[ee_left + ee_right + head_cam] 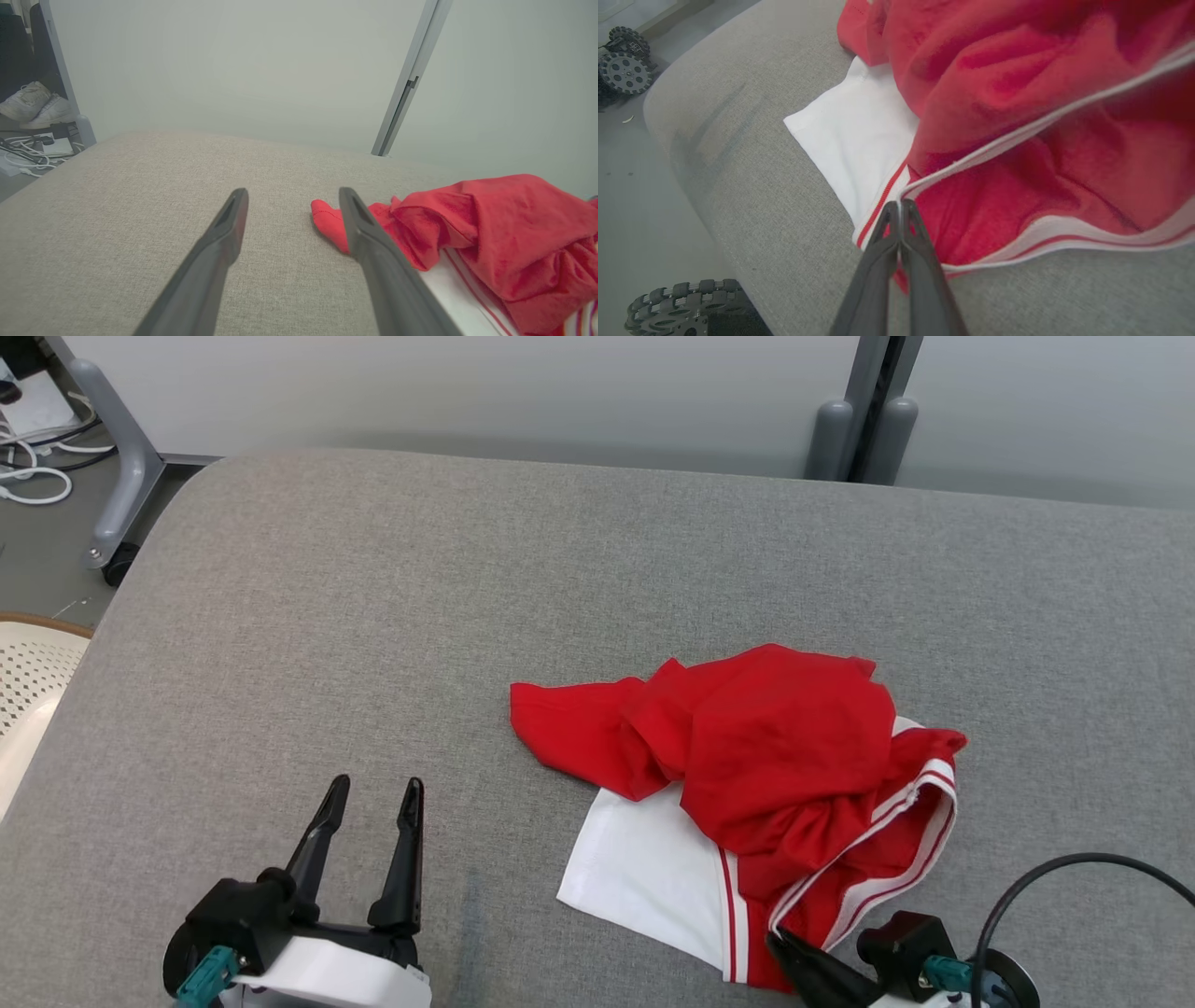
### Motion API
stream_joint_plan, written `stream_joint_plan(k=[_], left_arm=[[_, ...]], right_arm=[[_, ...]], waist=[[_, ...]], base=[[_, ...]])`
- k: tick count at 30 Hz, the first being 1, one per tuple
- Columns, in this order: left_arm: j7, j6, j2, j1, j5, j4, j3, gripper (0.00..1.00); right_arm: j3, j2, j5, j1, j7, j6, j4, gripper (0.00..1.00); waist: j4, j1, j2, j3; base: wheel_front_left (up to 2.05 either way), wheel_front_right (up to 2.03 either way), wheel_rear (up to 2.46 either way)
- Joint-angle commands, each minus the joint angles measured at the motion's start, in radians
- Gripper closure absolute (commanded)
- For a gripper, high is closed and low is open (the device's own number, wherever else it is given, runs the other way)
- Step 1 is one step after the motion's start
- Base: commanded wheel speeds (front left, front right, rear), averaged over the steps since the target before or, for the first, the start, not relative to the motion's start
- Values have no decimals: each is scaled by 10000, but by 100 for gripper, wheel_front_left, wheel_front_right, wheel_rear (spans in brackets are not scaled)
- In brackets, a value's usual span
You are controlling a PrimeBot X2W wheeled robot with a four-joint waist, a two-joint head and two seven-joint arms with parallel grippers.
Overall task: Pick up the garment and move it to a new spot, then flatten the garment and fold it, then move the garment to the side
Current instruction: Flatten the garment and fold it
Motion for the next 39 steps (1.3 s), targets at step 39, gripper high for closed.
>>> stream_joint_plan(k=[39], left_arm=[[-76, 113, 259, -377, -50, -162, 102, 0]], right_arm=[[-4993, 515, -4, -893, -1587, -3, -2687, 100]], waist=[[-914, 0, 0, 73]], base=[[0, 0, 0]])
